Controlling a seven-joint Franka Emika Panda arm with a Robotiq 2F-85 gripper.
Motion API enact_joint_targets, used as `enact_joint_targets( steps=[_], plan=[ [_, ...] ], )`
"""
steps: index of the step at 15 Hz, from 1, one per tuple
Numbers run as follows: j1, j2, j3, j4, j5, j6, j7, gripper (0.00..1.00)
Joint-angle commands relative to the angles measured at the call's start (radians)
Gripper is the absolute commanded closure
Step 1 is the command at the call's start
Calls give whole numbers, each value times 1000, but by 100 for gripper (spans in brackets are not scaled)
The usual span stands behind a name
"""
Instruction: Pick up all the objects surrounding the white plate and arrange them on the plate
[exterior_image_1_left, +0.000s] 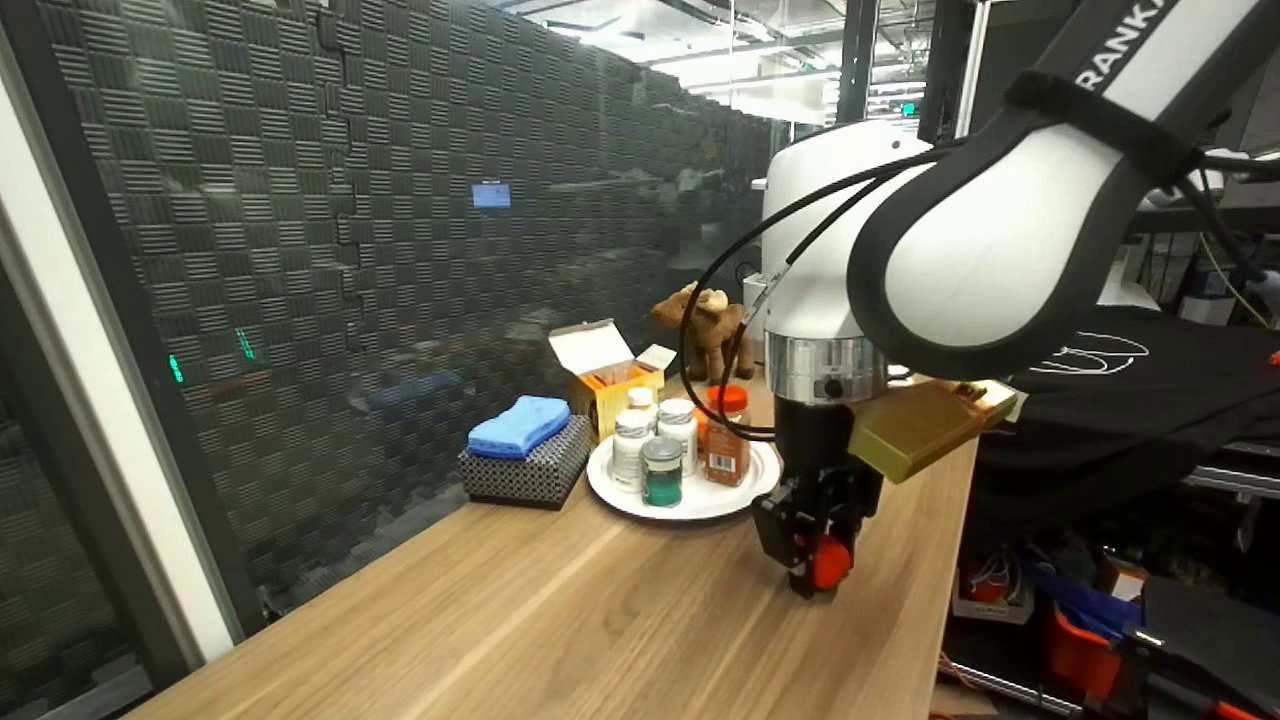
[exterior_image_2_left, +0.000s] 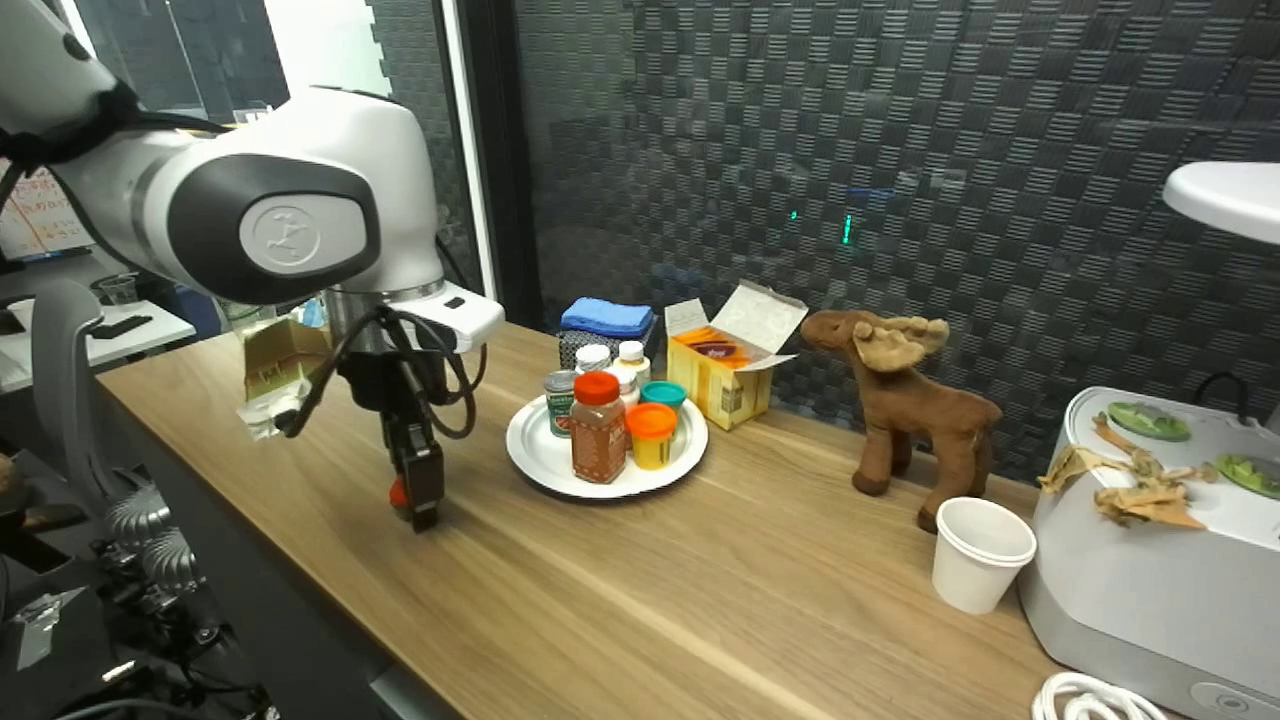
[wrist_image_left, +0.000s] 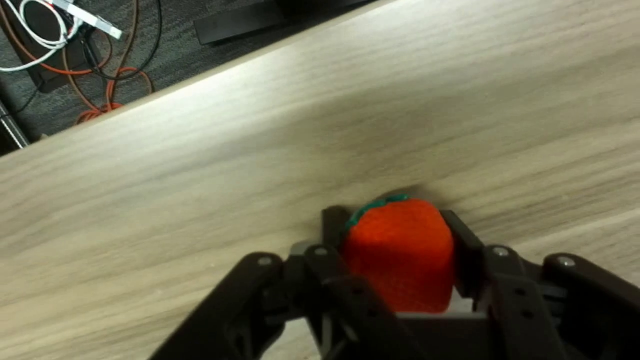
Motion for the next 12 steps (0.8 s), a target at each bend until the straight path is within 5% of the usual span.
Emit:
enact_joint_targets(
  steps=[1, 7, 11, 12],
  plan=[
    [36, -55, -8, 7, -75, 52, 221, 74],
    [21, -2, -53, 148, -318, 119, 560, 74],
    [17, 58, -89, 230, -406, 96, 675, 74],
    [19, 76, -96, 247, -410, 95, 684, 24]
  ],
)
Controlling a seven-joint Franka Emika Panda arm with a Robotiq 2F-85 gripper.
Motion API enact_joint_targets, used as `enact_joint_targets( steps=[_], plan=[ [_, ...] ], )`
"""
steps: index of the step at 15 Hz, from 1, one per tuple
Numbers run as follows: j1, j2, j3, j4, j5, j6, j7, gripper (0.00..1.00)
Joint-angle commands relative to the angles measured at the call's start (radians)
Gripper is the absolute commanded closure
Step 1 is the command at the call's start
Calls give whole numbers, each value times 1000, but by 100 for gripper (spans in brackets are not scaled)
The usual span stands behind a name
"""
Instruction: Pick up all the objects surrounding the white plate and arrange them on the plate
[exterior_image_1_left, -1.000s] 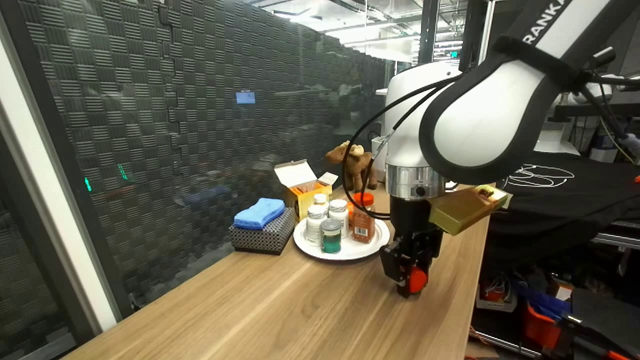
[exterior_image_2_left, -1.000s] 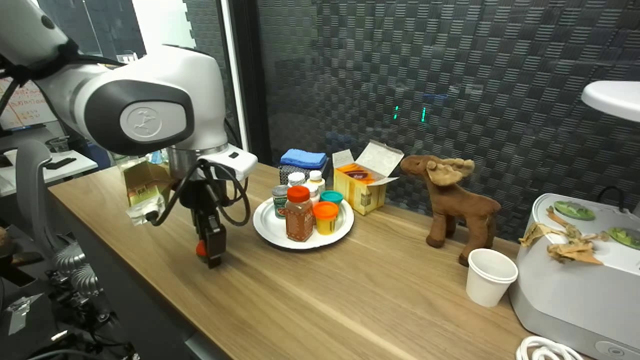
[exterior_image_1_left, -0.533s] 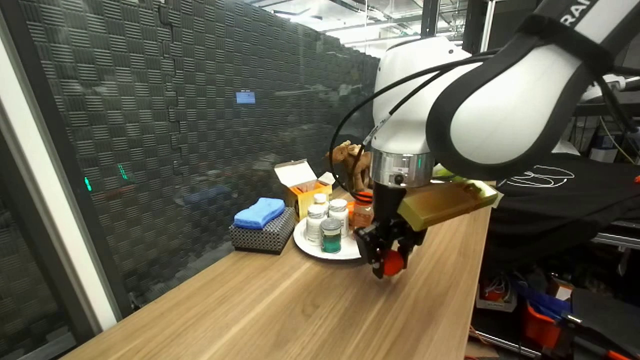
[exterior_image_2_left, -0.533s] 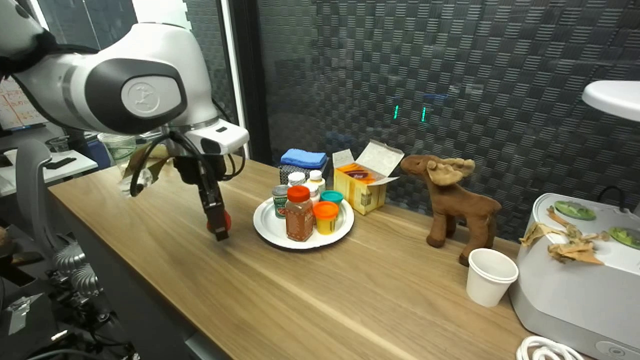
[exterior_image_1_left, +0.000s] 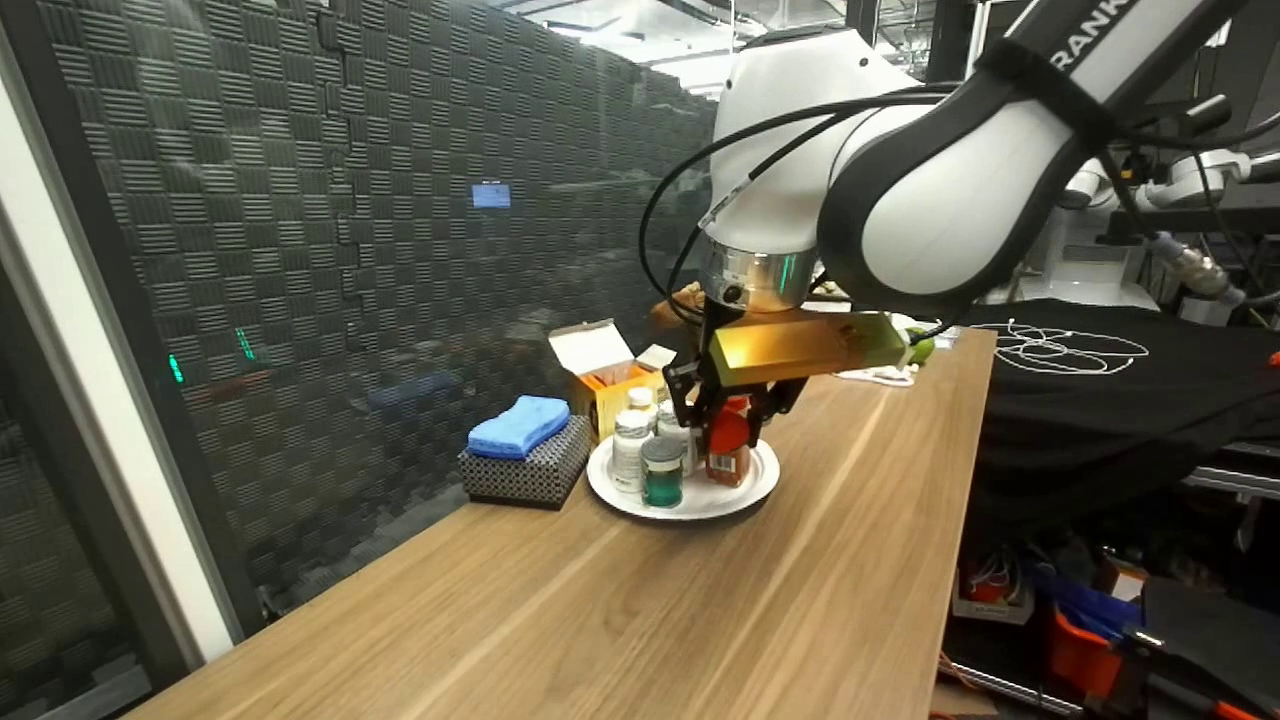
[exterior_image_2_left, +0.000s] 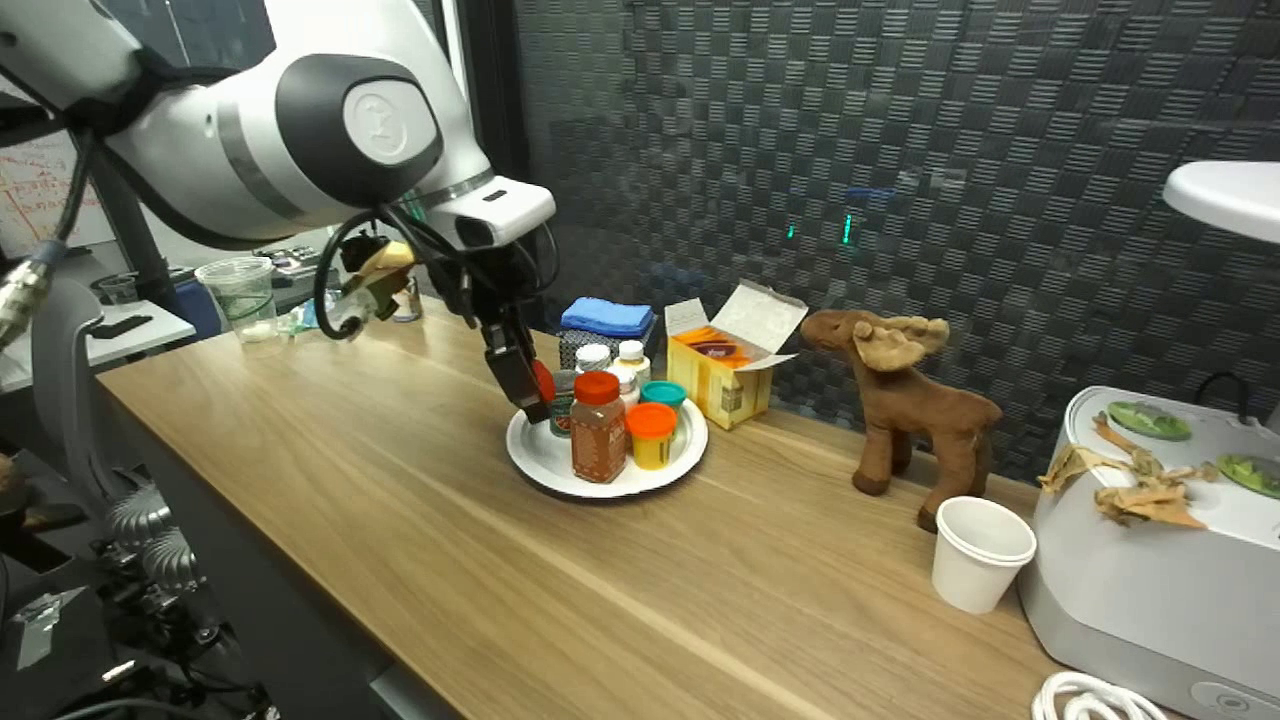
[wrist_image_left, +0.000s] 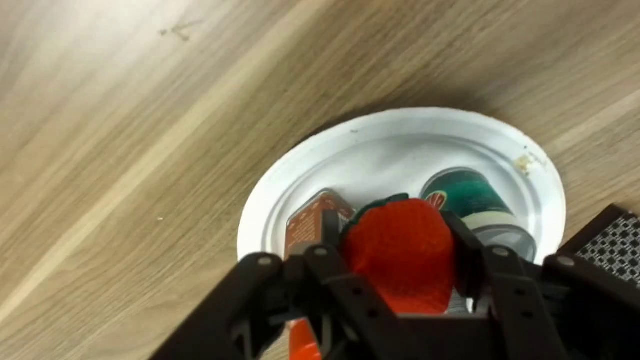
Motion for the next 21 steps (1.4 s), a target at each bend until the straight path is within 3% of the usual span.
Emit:
enact_joint_targets(
  steps=[1, 4, 5, 10, 18, 20, 21],
  plan=[
    [8, 74, -24, 85, -41, -4, 70, 23],
    [22, 99, -29, 102, -25, 0, 60, 3],
    [27, 99, -28, 98, -23, 6, 56, 0],
    [71, 46, -35, 48, -56, 16, 108, 0],
    [113, -65, -26, -21, -291, 8, 443, 0],
    [77, -84, 25, -42, -224, -23, 407, 0],
    [68, -89, 52, -56, -105, -52, 315, 0]
  ],
)
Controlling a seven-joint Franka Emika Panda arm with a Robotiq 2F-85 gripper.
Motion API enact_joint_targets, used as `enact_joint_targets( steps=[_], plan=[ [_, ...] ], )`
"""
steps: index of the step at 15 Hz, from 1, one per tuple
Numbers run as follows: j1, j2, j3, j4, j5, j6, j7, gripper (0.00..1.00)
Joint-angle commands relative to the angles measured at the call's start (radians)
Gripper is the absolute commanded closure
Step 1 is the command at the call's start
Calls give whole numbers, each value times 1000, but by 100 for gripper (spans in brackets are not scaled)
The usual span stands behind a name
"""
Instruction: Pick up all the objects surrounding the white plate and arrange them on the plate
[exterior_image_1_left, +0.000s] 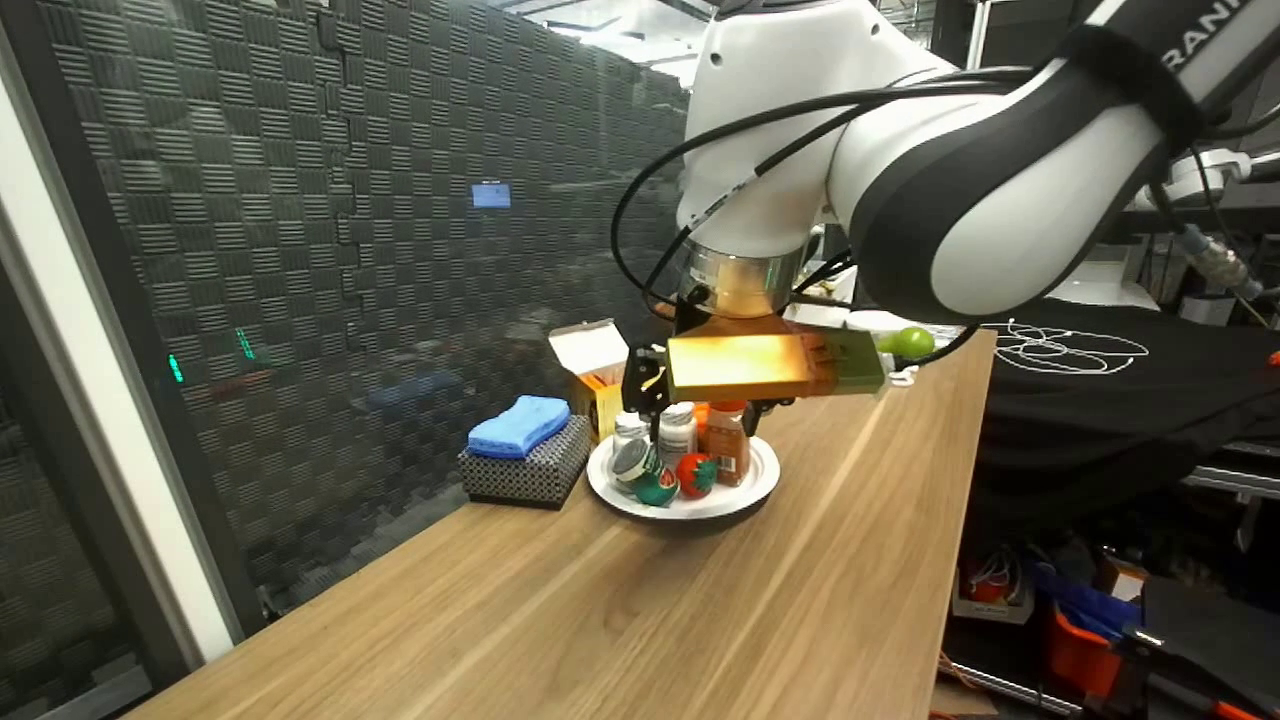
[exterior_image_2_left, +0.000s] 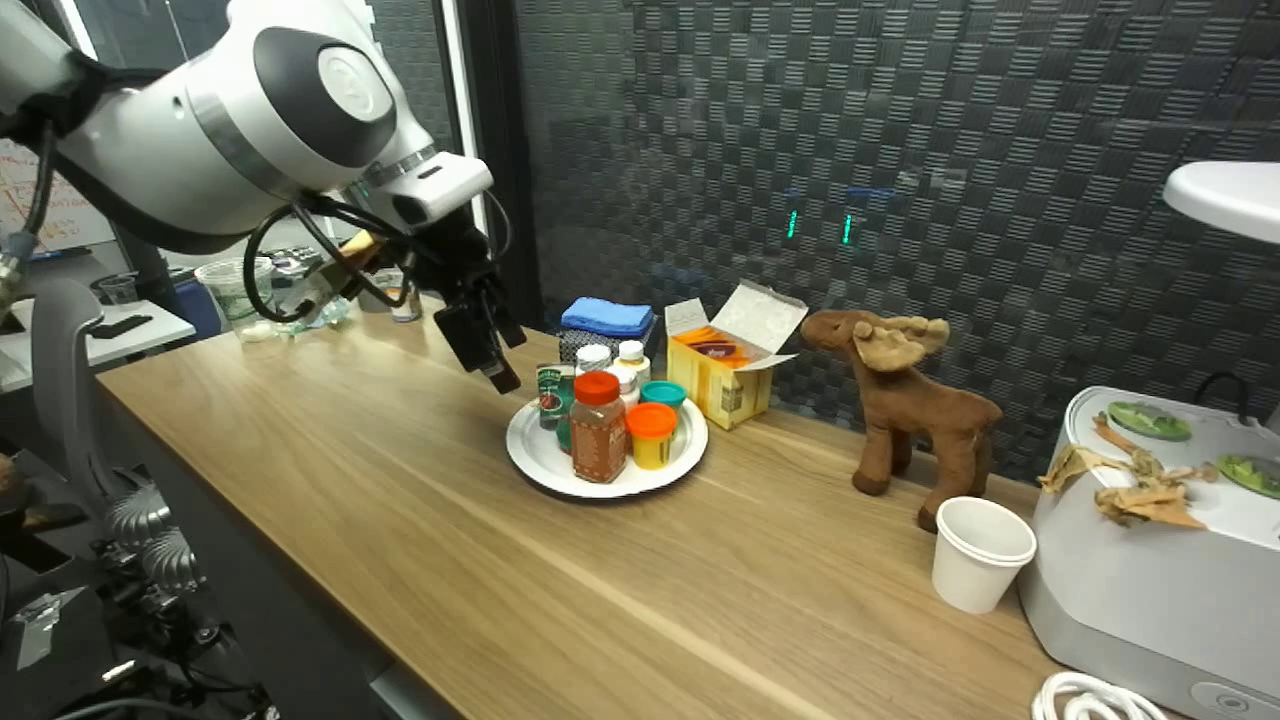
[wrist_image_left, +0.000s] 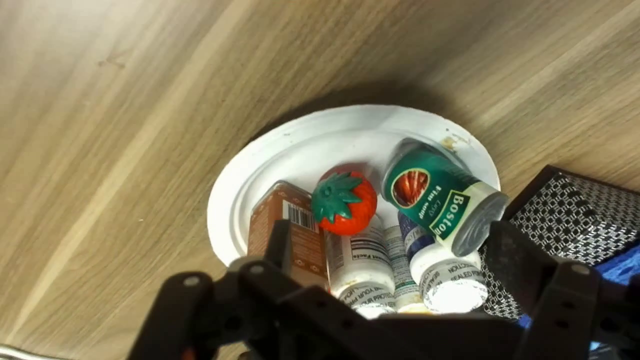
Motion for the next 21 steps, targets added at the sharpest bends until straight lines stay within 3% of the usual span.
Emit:
enact_joint_targets(
  steps=[1, 5, 7, 13, 15, 21],
  plan=[
    [-43, -52, 92, -66, 245, -62, -160, 0],
    [-16, -82, 181, -51, 582, -291, -401, 0],
    [-2, -119, 210, -35, 626, -438, -421, 0],
    [10, -284, 273, 28, 618, -834, -409, 0],
    [11, -333, 280, 38, 627, -926, -486, 0],
    [-9, -346, 295, 35, 611, -929, -513, 0]
  ],
)
